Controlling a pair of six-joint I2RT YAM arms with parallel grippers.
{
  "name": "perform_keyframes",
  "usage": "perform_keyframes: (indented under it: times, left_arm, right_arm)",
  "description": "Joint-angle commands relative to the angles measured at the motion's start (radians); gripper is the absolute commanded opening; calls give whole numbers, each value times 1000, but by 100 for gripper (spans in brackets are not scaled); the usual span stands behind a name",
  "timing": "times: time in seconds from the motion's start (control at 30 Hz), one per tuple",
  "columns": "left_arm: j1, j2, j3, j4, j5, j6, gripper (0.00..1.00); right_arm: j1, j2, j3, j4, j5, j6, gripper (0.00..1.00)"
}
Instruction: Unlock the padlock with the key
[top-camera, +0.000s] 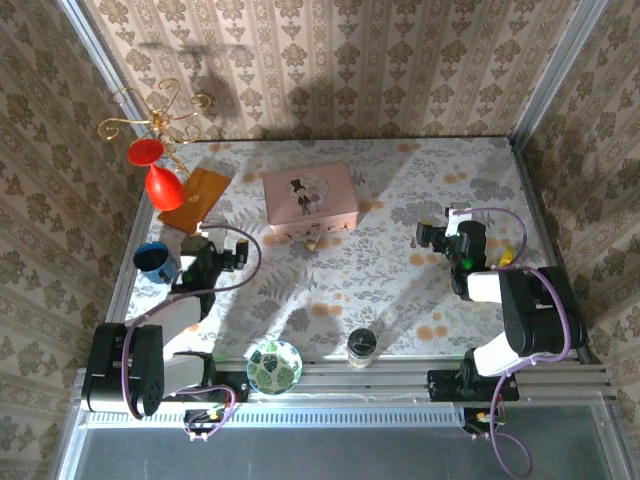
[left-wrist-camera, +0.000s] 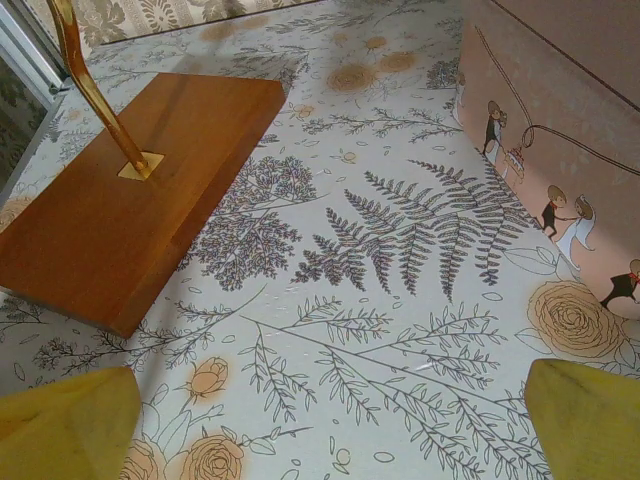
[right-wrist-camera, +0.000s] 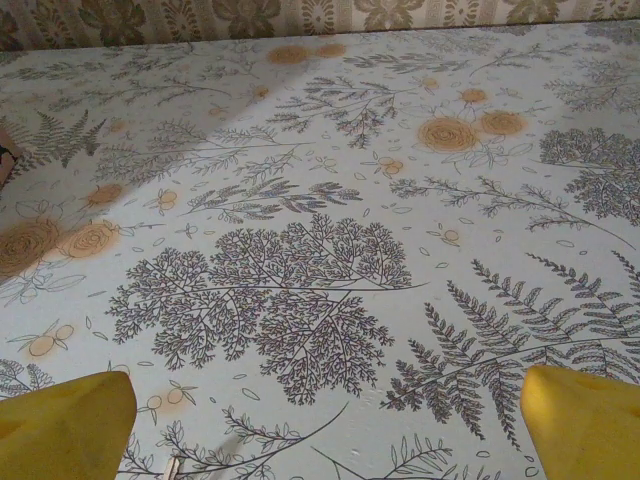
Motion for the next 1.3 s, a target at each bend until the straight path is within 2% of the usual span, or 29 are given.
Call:
perform_keyframes:
  times: [0.0,0.83,1.13,1.27]
  left_arm:
    - [8,5,23,14,-3,-1,100]
    - [8,6,24,14,-2,0,100]
    - [8,-25,-12,53,38,25,100]
    - [8,-63,-3,17,31,15,100]
  right_arm:
    - [4,-3,22,-9,16,-18,100]
    - [3,-2,22,-9,16,-17,100]
    - [3,-9,18,-4,19,-17,100]
    - [3,-50,56,-107,47,-6,100]
